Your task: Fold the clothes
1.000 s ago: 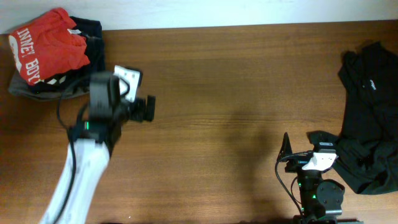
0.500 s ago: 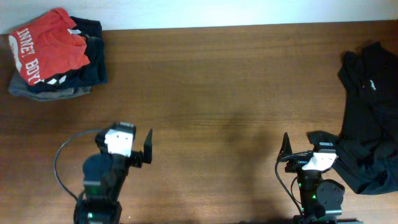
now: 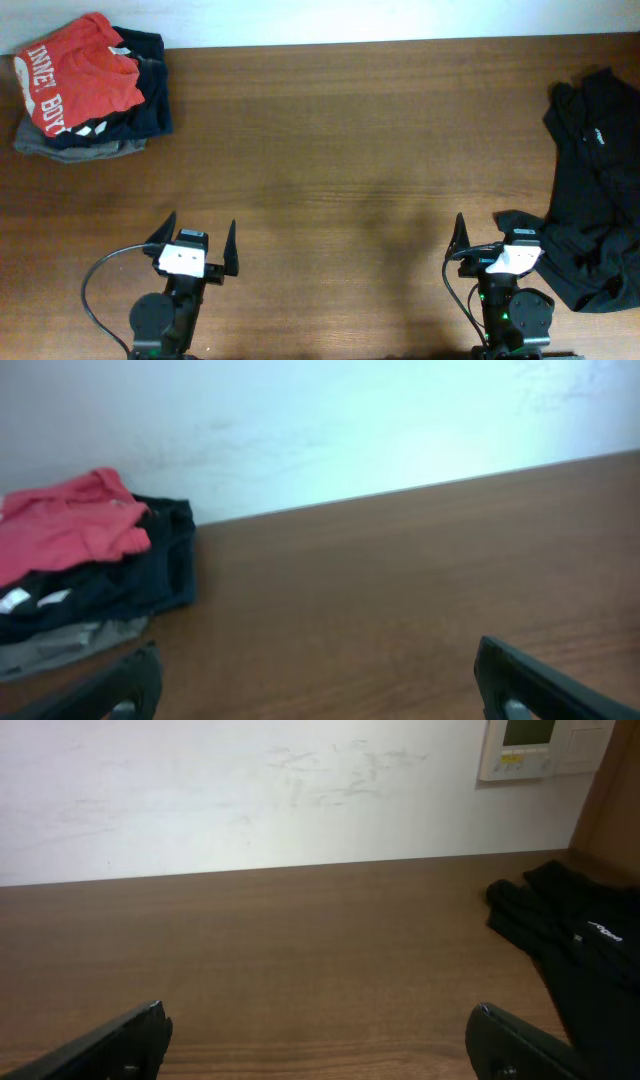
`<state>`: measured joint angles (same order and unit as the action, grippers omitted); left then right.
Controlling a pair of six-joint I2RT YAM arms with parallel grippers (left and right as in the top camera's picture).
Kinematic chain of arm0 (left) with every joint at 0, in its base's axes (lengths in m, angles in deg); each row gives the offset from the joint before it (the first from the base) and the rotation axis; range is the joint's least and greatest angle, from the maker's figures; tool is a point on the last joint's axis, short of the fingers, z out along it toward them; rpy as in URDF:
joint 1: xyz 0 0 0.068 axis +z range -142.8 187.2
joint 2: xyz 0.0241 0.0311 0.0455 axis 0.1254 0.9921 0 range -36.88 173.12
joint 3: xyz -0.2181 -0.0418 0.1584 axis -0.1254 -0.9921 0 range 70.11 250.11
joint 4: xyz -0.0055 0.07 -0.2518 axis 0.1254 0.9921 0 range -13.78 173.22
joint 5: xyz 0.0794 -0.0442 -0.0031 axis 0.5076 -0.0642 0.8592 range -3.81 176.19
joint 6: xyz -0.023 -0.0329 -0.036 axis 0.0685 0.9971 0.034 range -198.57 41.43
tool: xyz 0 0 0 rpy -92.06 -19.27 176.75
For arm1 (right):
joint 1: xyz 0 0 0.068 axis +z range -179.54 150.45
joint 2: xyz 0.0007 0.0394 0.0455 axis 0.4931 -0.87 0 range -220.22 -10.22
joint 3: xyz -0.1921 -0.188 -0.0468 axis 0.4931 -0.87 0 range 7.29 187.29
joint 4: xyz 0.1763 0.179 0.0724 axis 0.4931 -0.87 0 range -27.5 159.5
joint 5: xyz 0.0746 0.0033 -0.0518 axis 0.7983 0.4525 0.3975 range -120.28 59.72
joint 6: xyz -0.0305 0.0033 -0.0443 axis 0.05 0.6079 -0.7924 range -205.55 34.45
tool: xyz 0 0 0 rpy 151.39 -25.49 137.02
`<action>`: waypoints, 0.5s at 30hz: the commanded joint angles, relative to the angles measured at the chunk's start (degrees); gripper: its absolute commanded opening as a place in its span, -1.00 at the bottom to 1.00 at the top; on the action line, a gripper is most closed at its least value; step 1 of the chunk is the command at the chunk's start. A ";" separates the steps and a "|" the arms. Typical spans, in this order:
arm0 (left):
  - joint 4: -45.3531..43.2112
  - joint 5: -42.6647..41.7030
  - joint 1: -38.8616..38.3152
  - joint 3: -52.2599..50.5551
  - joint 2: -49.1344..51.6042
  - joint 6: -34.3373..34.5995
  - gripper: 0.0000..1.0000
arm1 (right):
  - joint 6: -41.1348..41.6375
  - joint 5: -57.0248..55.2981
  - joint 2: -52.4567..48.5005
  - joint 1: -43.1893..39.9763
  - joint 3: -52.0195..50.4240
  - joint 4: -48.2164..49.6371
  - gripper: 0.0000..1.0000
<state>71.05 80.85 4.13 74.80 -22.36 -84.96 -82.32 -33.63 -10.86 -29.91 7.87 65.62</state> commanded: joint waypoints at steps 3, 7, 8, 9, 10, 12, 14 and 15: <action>-3.17 0.57 0.90 -4.24 -4.07 -0.52 0.99 | 0.17 -0.07 0.46 0.31 -0.26 -0.44 0.97; -0.42 0.59 1.49 -4.20 -7.45 -0.52 0.98 | 0.17 -0.07 0.46 0.31 -0.26 -0.44 0.97; 0.20 0.61 1.51 -4.20 -8.28 -0.55 0.98 | 0.17 -0.07 0.46 0.31 -0.26 -0.44 0.97; 1.33 0.63 1.53 -4.20 -9.35 -0.55 0.98 | 0.17 -0.07 0.46 0.31 -0.26 -0.44 0.97; 2.71 0.63 1.57 -4.20 -10.45 -0.55 0.98 | 0.17 -0.07 0.46 0.31 -0.26 -0.44 0.97; 6.45 0.61 1.86 -4.20 -12.92 -0.52 0.98 | 0.17 -0.07 0.46 0.31 -0.26 -0.44 0.97; 8.98 0.63 2.08 -4.20 -14.27 -0.55 0.98 | 0.17 -0.07 0.46 0.31 -0.26 -0.44 0.97; 9.22 0.63 2.14 -4.20 -14.10 -0.55 0.98 | 0.17 -0.07 0.46 0.31 -0.26 -0.44 0.97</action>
